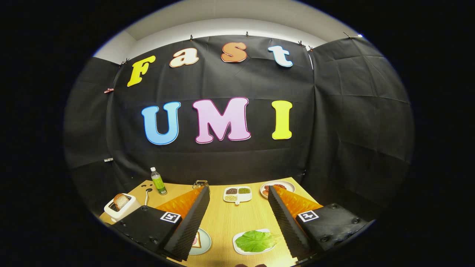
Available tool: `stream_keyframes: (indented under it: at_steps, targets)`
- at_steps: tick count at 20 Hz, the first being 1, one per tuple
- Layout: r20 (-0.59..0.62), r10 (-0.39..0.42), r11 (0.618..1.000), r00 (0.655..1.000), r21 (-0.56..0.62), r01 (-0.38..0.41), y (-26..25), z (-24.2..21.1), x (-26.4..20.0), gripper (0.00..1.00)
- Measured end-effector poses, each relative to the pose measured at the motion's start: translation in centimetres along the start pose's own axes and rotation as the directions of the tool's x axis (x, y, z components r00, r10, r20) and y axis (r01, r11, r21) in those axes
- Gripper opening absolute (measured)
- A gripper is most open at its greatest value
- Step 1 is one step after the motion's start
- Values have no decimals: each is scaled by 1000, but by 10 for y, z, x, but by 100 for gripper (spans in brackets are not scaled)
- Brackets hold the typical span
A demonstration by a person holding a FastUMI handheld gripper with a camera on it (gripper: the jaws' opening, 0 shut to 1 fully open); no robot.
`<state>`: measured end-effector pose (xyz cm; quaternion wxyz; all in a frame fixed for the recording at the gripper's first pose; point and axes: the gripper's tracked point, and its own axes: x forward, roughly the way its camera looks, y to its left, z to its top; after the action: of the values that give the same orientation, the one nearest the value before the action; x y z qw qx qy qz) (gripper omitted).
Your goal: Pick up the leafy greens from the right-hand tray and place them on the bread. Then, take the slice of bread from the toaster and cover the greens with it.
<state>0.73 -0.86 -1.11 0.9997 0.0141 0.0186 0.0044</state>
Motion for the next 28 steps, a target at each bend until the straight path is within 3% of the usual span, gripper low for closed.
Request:
stream_keyframes:
  at_steps: [16, 28]
  targets:
    - [-58, 19, 999, 998, -30, -21, -1, -22, 16, 98]
    - [-288, 34, 999, 957, -29, -44, -24, -120, 37, 98]
